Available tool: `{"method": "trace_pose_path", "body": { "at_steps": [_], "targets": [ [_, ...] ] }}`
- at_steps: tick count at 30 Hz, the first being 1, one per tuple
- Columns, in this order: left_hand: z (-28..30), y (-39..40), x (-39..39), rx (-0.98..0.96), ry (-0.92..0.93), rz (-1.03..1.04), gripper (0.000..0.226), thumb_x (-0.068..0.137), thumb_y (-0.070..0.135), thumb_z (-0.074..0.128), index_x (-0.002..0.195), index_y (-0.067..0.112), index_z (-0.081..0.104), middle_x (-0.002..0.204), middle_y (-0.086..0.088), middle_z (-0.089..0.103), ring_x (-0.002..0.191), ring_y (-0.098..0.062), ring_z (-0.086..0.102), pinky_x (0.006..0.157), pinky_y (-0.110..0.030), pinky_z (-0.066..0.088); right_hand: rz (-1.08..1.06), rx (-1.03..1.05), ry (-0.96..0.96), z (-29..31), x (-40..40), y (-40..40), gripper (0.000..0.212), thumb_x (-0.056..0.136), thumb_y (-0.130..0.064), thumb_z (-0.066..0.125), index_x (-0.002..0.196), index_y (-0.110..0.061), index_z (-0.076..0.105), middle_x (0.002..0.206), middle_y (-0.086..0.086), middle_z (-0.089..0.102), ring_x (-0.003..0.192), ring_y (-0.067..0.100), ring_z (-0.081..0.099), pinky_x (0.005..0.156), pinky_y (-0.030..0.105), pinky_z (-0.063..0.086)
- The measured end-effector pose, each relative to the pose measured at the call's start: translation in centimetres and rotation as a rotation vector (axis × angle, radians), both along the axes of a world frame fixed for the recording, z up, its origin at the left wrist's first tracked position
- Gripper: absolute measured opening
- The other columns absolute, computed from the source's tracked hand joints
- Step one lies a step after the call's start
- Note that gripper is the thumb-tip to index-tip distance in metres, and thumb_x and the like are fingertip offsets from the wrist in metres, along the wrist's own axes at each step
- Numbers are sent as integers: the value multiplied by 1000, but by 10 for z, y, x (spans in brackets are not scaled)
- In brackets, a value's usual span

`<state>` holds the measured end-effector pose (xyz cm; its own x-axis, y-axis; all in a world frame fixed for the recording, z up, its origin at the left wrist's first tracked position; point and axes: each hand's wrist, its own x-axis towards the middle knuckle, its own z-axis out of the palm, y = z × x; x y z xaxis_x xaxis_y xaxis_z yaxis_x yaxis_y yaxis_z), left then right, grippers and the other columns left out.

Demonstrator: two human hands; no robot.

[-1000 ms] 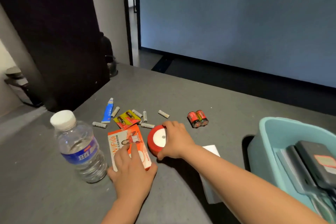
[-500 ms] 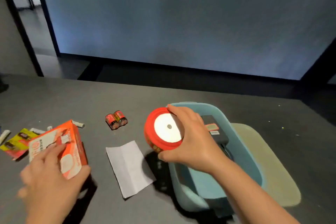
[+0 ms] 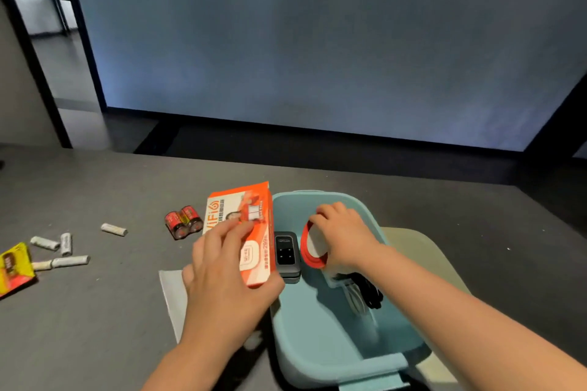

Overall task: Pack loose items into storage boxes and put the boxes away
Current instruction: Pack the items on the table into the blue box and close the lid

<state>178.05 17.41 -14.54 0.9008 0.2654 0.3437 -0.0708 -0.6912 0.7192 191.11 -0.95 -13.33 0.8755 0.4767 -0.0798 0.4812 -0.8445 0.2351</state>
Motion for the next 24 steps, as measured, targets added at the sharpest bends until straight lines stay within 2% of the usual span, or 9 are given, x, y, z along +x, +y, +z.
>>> {"method": "trace_pose_path", "body": {
  "at_steps": [3, 7, 9, 12, 15, 17, 19, 21, 24],
  "targets": [
    [0, -3, -1, 14, -1, -1, 70, 62, 53, 57, 128, 44, 39, 132, 24, 32, 123, -4, 23, 89, -32, 25, 44, -148, 22, -10, 16, 12, 79, 65, -28, 79, 134, -13, 44, 135, 7, 37, 122, 28, 33, 102, 36, 34],
    [-6, -2, -6, 23, 8, -31, 71, 60, 53, 56, 128, 45, 37, 132, 29, 28, 124, 1, 22, 90, -31, 25, 69, -202, 85, -21, 26, 24, 61, 76, -18, 69, 133, -10, 47, 136, 11, 38, 125, 29, 35, 103, 35, 33],
    [-8, 1, -7, 29, 7, -22, 71, 59, 55, 54, 127, 46, 39, 132, 29, 29, 124, 1, 23, 90, -31, 26, 59, -132, 97, -27, 27, 27, 58, 73, -13, 69, 127, -9, 48, 131, 12, 40, 120, 29, 38, 99, 33, 35],
    [-8, 3, -8, 32, 4, -18, 72, 56, 58, 49, 126, 47, 38, 129, 32, 27, 120, 5, 21, 90, -31, 25, 42, 30, 93, -33, 25, 24, 65, 67, -11, 73, 125, -11, 44, 126, 11, 39, 116, 30, 41, 94, 33, 38],
    [-6, -2, -7, 7, -5, -51, 70, 59, 56, 56, 126, 50, 35, 125, 35, 25, 118, 9, 18, 92, -31, 28, 52, 186, 12, -29, 18, 10, 70, 67, -24, 77, 128, -18, 45, 135, 8, 39, 123, 29, 40, 99, 34, 36],
    [-3, -9, -4, -6, -13, -78, 70, 60, 59, 57, 126, 50, 35, 125, 34, 26, 118, 9, 20, 95, -31, 31, -8, 386, 17, -21, 8, 3, 66, 69, -32, 76, 128, -23, 49, 135, 1, 42, 126, 23, 41, 103, 35, 36],
    [-1, -19, 0, -27, -32, -108, 70, 59, 62, 55, 125, 48, 37, 127, 32, 28, 121, 7, 24, 98, -32, 34, -69, 709, 37, -11, -7, 0, 38, 81, -25, 69, 117, -24, 58, 127, -6, 50, 122, 16, 45, 102, 33, 38],
    [2, -30, 4, -41, -49, -148, 70, 60, 63, 56, 125, 46, 37, 128, 30, 30, 123, 4, 26, 100, -33, 36, -163, 1018, 98, 0, -26, 2, 14, 91, -20, 58, 103, -25, 64, 109, -12, 61, 108, 9, 54, 93, 31, 43],
    [4, -46, 11, -45, -53, -202, 71, 62, 65, 54, 128, 44, 35, 130, 27, 31, 124, 2, 25, 103, -35, 36, -372, 1481, 434, 11, -54, 8, 15, 97, -20, 51, 96, -20, 66, 80, -13, 70, 80, 8, 66, 73, 26, 46]
  ]
}}
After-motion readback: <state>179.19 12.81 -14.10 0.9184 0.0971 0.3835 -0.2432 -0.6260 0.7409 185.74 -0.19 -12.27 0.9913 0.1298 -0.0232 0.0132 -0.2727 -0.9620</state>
